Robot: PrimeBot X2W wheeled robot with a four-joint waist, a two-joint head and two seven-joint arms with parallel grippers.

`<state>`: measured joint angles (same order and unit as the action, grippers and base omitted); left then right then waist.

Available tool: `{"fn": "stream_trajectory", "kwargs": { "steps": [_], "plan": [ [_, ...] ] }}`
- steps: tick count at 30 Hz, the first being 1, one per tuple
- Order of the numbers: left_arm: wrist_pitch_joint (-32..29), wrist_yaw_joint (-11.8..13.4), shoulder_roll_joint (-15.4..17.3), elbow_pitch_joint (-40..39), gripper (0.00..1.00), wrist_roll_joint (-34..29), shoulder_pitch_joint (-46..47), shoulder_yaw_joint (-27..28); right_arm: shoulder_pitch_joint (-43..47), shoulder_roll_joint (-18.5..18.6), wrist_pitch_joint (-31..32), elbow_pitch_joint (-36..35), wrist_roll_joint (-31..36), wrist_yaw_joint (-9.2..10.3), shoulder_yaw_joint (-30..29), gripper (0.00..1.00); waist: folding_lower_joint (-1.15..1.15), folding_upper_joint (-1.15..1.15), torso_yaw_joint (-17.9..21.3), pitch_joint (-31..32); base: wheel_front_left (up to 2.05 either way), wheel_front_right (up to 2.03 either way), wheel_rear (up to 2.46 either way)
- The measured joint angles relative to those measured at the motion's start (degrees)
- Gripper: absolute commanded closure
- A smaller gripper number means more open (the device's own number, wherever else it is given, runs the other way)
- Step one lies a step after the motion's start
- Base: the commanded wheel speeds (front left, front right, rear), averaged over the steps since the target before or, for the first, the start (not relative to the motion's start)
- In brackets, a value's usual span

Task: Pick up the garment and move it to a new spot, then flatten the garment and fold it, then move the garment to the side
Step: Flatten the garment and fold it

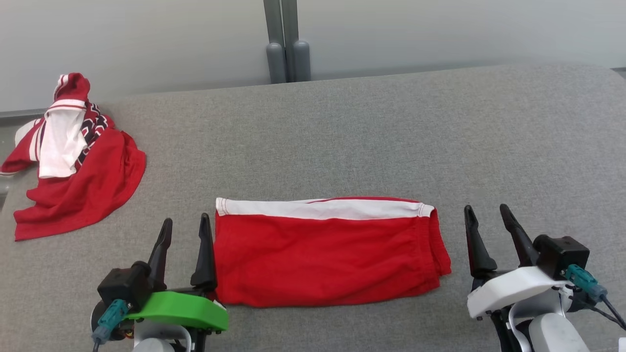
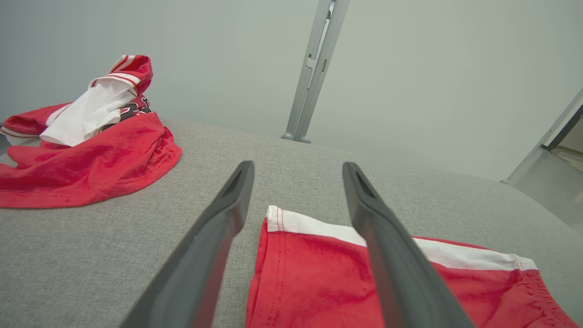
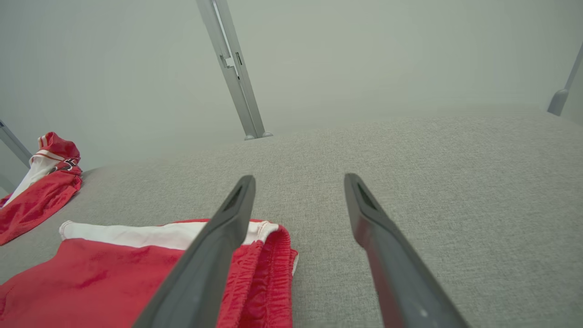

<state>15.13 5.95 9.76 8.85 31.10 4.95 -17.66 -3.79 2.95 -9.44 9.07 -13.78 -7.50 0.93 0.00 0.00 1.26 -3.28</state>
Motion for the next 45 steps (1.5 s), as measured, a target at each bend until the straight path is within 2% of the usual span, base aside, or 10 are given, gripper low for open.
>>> {"fn": "stream_trajectory", "kwargs": {
  "steps": [9, 18, 26, 31, 32, 34, 36, 37, 38, 45],
  "plan": [
    [0.0, -2.0, -2.7, 3.6, 0.0, -3.6, -1.7, 3.2, 1.2, 0.0, -0.7, 5.7, 4.0, 0.0, 1.3, 0.0, 0.0, 0.0, -0.3, 1.6, 0.0, 0.0, 0.0],
    [0.0, -3.9, -4.8, 4.1, 0.0, -5.6, -1.9, 5.2, -3.2, -0.1, 0.8, 14.5, 1.4, 0.0, 4.1, 0.0, 0.0, 0.0, -1.9, 0.2, 0.0, 0.0, 0.0],
    [0.0, -5.4, -5.9, 4.8, 0.0, -6.5, -1.8, 6.6, -8.2, -0.1, 7.5, 24.1, -0.5, 0.0, 4.0, 0.0, 0.0, 0.0, -3.6, -1.1, 0.0, 0.0, 0.0],
    [0.0, -5.7, -6.4, 5.1, 0.0, -6.8, -1.8, 7.3, -9.6, -0.1, 10.8, 25.7, -5.2, 0.0, 6.0, 0.0, 0.0, 0.0, -4.1, -1.7, 0.0, 0.0, 0.0],
    [0.0, -5.8, -6.5, 5.2, 0.0, -6.8, -1.8, 7.5, -9.8, -0.1, 11.3, 25.8, -5.6, 0.01, 6.3, 0.08, 0.0, 0.0, -4.1, -1.7, 0.0, 0.0, 0.0],
    [0.0, -6.0, -6.6, 5.3, 0.0, -7.0, -1.8, 7.7, -10.3, 0.0, 12.5, 26.0, -6.8, 0.01, 6.9, 0.54, 0.0, 0.0, -3.9, -1.9, 0.0, 0.0, 0.0],
    [0.0, -6.0, -6.6, 5.3, 0.0, -7.0, -1.8, 8.0, -11.0, 0.0, 13.5, 26.2, -7.4, 0.01, 7.6, 0.69, 0.0, 0.0, -3.7, -2.0, 0.0, 0.0, 0.0],
    [0.0, -6.1, -6.7, 5.4, 0.0, -7.0, -1.7, 8.1, -11.3, 0.1, 14.0, 26.3, -7.8, 0.01, 7.8, 0.81, 0.0, 0.0, -3.6, -2.1, 0.0, 0.0, 0.0],
    [0.0, -6.2, -6.7, 5.4, 0.0, -7.1, -1.7, 8.2, -11.7, 0.1, 14.4, 26.3, -8.0, 0.01, 8.2, 0.98, 0.0, 0.0, -3.5, -2.2, 0.0, 0.0, 0.0],
    [0.0, -6.6, -6.8, 5.4, 0.0, -7.5, -1.6, 8.6, -14.6, 2.5, 17.1, 25.0, -11.3, 0.0, 10.6, 1.0, 0.0, 0.0, -1.8, -2.5, 0.0, 0.0, 0.0]
  ]
}}
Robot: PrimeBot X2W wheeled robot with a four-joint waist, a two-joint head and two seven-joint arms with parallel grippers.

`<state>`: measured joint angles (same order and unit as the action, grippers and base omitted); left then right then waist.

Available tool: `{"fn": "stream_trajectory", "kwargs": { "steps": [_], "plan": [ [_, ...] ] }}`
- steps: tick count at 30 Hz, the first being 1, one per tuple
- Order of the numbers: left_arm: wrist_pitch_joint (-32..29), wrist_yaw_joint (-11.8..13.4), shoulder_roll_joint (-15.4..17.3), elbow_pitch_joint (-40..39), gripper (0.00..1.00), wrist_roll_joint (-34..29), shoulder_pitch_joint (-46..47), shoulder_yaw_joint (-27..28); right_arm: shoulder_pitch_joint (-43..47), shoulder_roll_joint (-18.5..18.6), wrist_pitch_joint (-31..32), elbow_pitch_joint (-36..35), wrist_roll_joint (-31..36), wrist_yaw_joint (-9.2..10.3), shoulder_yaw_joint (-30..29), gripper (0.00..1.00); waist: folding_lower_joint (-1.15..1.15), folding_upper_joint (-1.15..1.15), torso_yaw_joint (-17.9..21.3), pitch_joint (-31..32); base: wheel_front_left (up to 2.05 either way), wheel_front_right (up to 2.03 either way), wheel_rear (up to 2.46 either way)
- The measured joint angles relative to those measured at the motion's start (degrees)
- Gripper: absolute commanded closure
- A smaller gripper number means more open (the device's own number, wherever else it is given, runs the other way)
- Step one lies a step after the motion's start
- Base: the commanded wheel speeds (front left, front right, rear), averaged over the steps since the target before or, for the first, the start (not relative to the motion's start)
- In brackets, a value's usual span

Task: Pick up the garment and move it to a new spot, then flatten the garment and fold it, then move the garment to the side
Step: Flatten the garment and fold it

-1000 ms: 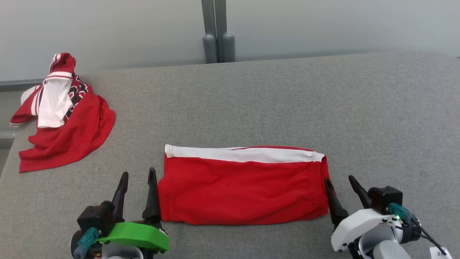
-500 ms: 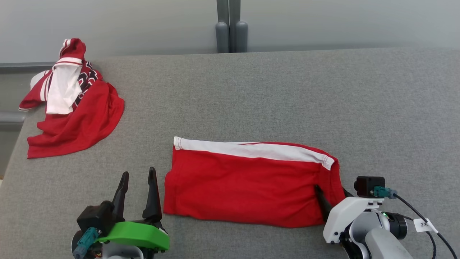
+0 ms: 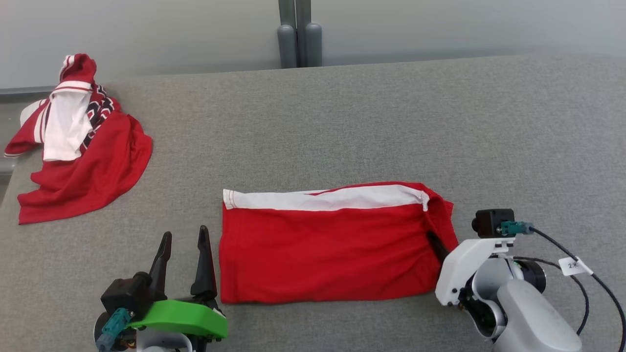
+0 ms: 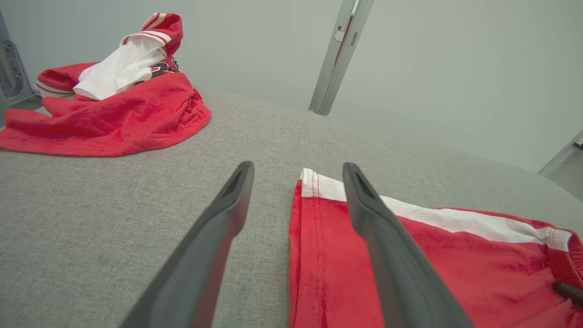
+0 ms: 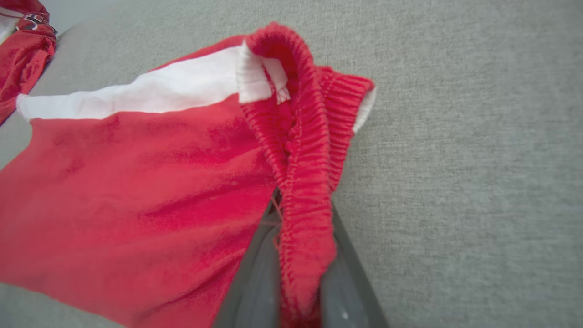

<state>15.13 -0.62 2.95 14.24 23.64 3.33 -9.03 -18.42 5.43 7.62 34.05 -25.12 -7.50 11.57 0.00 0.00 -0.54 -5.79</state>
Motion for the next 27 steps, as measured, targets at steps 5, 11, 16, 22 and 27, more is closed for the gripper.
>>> {"fn": "stream_trajectory", "kwargs": {
  "steps": [5, 11, 16, 22, 27],
  "plan": [
    [0.0, -0.3, 0.0, 0.0, 0.0, -0.1, 0.1, -0.4, -1.0, 5.6, 3.8, -4.2, -3.4, 0.0, 1.7, 1.0, 0.0, 0.0, 1.6, -0.1, 0.0, 0.0, 0.0],
    [0.0, -0.3, -0.1, 0.0, 0.0, 0.3, 0.3, -1.5, -1.0, 14.5, 8.5, -8.3, -5.0, 0.0, -1.8, 1.0, 0.0, 0.0, 3.2, -0.5, 0.0, 0.0, 0.0],
    [0.0, -0.3, -0.1, 0.1, 0.0, 0.4, 0.7, -2.0, -0.7, 16.5, 10.8, -10.6, -5.2, 0.01, -5.0, 1.0, 0.0, 0.0, 4.0, -1.0, 0.0, 0.0, 0.0],
    [0.0, -0.4, -0.1, 0.3, 0.0, 0.4, 1.0, -2.2, 0.1, 12.9, 12.6, -16.1, -10.3, 0.01, -3.4, 1.0, 0.0, 0.0, 4.2, -1.2, 0.0, 0.0, 0.0],
    [0.0, -0.5, -0.1, 0.6, 0.0, 0.4, 1.3, -2.4, 0.7, 10.1, 13.5, -21.7, -14.3, 0.01, 0.5, 1.0, 0.0, 0.0, 3.7, -1.1, 0.0, 0.0, 0.0]
  ]
}}
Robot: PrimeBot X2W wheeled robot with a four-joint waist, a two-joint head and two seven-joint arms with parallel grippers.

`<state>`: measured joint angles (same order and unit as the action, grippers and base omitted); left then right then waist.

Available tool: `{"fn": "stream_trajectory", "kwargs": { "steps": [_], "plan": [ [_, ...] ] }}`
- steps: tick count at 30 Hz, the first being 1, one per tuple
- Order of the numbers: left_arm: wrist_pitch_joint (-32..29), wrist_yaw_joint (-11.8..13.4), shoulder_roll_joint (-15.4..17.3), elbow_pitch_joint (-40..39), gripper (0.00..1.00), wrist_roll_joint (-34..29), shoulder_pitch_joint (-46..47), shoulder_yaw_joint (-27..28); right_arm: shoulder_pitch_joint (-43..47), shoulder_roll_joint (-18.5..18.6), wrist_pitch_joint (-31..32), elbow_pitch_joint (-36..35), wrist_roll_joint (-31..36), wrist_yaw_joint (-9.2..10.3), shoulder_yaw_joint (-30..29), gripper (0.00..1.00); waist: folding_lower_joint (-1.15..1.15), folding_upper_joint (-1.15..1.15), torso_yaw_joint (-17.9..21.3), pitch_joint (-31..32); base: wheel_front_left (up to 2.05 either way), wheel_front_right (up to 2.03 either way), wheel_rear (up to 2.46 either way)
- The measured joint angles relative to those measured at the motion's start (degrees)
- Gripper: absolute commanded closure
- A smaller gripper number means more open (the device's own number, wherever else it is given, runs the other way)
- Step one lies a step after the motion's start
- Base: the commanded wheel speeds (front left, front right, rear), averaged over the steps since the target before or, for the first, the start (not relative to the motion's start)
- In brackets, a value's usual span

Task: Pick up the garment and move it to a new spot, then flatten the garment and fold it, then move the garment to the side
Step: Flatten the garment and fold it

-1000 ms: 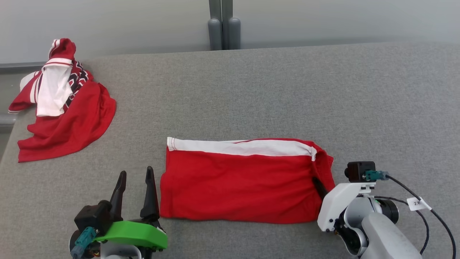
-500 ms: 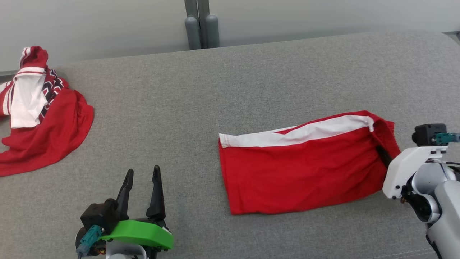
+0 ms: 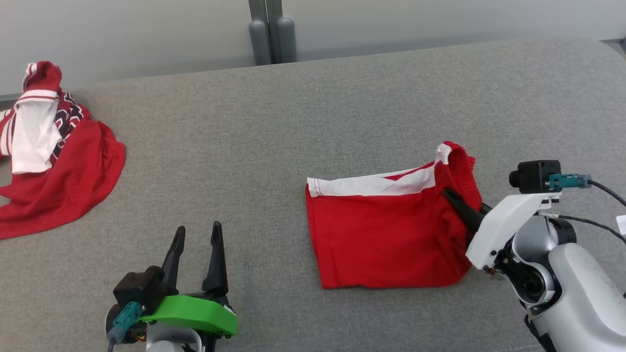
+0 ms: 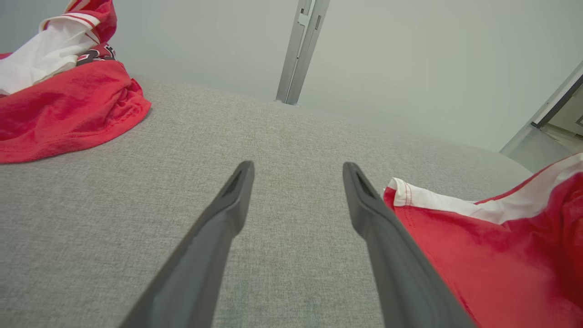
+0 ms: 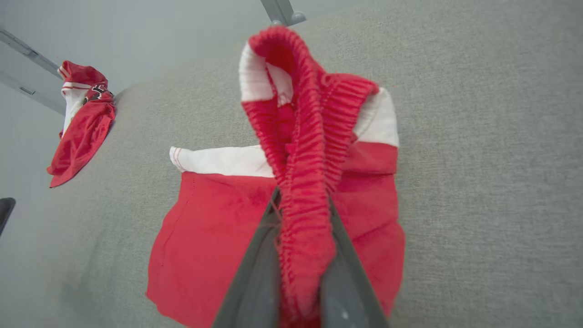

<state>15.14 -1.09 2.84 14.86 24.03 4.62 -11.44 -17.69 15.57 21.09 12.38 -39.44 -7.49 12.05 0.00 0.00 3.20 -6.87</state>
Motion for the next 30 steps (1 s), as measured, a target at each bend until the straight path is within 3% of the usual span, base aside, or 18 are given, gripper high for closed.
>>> {"fn": "stream_trajectory", "kwargs": {
  "steps": [8, 13, 23, 24, 25, 26, 30],
  "plan": [
    [0.0, 0.0, 0.0, 0.2, 0.0, 0.1, 0.2, -0.4, -0.5, -4.6, -0.1, 0.2, -1.2, 0.01, 5.0, 1.0, 0.0, 0.0, -1.0, 0.2, 0.0, 0.0, 0.0],
    [0.0, 0.0, 0.0, 0.2, 0.0, 0.5, 0.7, -0.8, -2.6, -8.6, -1.1, 5.3, 0.0, 0.01, 7.3, 1.0, 0.0, 0.0, -1.9, 0.2, 0.0, 0.0, 0.0],
    [0.0, 0.2, 0.0, 0.3, 0.0, 1.4, 0.7, -1.9, -7.1, -12.1, -5.2, 16.4, 2.8, 0.01, 9.4, 1.0, 0.0, 0.0, -4.0, 0.6, 0.0, 0.0, 0.0],
    [0.0, 0.2, 0.0, 0.3, 0.0, 1.5, 0.7, -2.0, -7.5, -12.2, -5.6, 17.3, 2.8, 0.01, 9.5, 0.75, 0.0, 0.0, -4.1, 0.6, 0.0, 0.0, 0.0],
    [0.0, 0.2, 0.0, 0.3, 0.0, 1.5, 0.7, -2.0, -7.8, -12.3, -6.0, 18.2, 2.8, 0.01, 9.6, 0.34, 0.0, 0.0, -4.2, 0.7, 0.0, 0.0, 0.0],
    [0.0, 0.2, 0.0, 0.4, 0.0, 1.5, 0.7, -2.1, -8.2, -12.4, -6.5, 19.1, 2.8, 0.01, 9.8, 0.0, 0.0, 0.0, -4.3, 0.7, 0.0, 0.0, 0.0],
    [0.0, 0.5, 0.0, 0.5, 0.0, 1.6, 0.7, -2.5, -9.5, -12.6, -8.5, 21.0, 1.2, 0.01, 11.3, 0.0, 0.0, 0.0, -4.6, 1.0, 0.0, 0.0, 0.0]
  ]
}}
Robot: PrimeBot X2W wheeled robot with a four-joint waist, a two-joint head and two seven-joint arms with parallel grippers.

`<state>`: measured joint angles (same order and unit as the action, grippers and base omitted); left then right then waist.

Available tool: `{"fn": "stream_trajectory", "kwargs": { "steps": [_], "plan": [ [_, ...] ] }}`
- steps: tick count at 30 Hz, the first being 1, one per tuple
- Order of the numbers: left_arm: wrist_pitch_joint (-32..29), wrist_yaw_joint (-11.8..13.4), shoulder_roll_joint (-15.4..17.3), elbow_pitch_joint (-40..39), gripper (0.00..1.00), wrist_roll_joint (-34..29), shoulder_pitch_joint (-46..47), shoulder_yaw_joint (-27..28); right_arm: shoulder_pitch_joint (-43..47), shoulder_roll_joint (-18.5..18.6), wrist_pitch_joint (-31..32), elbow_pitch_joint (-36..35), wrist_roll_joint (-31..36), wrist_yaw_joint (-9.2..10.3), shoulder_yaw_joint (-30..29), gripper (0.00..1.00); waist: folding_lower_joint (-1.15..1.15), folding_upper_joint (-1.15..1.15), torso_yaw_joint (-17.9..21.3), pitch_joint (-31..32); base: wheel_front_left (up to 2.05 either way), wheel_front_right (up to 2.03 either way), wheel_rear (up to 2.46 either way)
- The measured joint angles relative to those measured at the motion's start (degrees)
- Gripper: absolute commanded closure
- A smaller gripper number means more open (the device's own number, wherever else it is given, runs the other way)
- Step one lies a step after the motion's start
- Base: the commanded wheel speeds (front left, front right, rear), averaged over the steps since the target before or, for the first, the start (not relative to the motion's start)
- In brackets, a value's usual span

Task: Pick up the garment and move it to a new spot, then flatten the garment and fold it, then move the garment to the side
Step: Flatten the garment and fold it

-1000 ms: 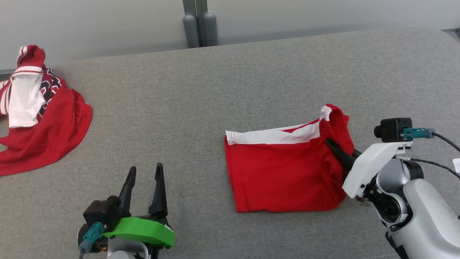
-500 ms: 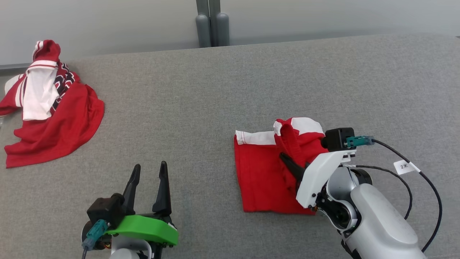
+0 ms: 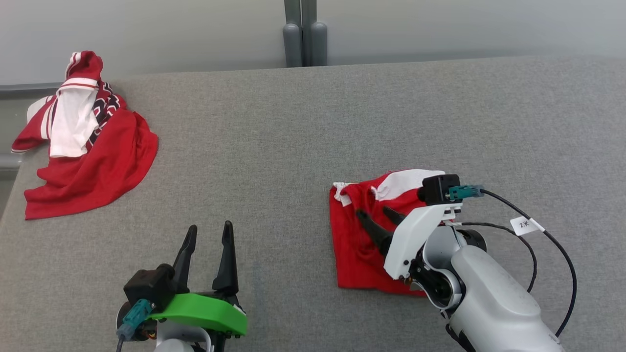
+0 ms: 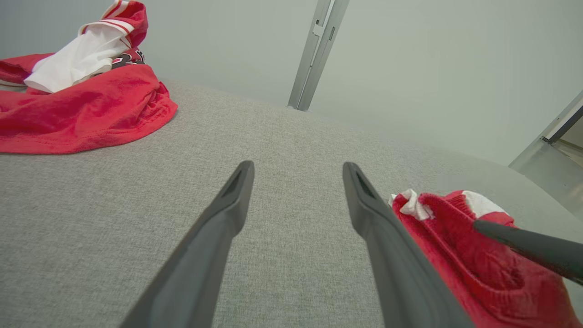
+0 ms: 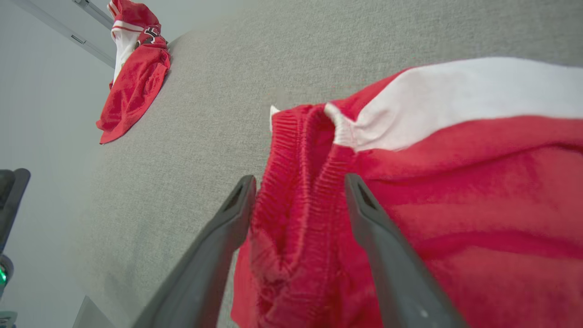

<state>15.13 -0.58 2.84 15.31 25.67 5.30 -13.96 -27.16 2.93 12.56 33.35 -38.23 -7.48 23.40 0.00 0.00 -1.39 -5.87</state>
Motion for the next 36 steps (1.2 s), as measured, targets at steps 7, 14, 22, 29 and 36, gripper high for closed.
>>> {"fn": "stream_trajectory", "kwargs": {
  "steps": [7, 14, 22, 29, 36],
  "plan": [
    [0.0, 0.0, 0.0, 0.2, 0.0, 0.0, -0.2, -0.2, -0.8, -0.1, -3.7, -0.7, -6.0, 0.0, 4.3, 0.0, 0.0, 0.0, 0.2, 0.5, 0.0, 0.0, 0.0],
    [0.0, 0.0, 0.0, -0.1, 0.0, -0.2, -0.7, 0.3, -2.0, 0.5, -11.5, -2.6, -2.1, 0.0, 4.2, 0.0, 0.0, 0.0, 1.1, 0.9, 0.0, 0.0, 0.0],
    [0.0, 0.0, 0.0, -0.3, 0.0, -1.1, -0.7, 1.1, -0.3, 3.5, -22.0, -5.6, 8.4, 0.0, -3.0, 0.0, 0.0, 0.0, 2.2, 1.1, 0.0, 0.0, 0.0],
    [0.0, 0.0, 0.0, -0.4, 0.0, -1.8, -0.6, 1.8, 5.0, 4.0, -26.1, -9.9, 16.0, 0.0, -11.0, 0.0, 0.0, 0.0, 3.3, 1.4, 0.0, 0.0, 0.0],
    [0.0, -0.1, 0.0, -2.1, 0.0, -2.1, -0.6, 2.5, 11.7, 3.2, -27.4, -16.8, 22.4, 0.0, -15.8, 0.0, 0.0, 0.0, 3.7, 1.3, 0.0, 0.0, 0.0]
  ]
}}
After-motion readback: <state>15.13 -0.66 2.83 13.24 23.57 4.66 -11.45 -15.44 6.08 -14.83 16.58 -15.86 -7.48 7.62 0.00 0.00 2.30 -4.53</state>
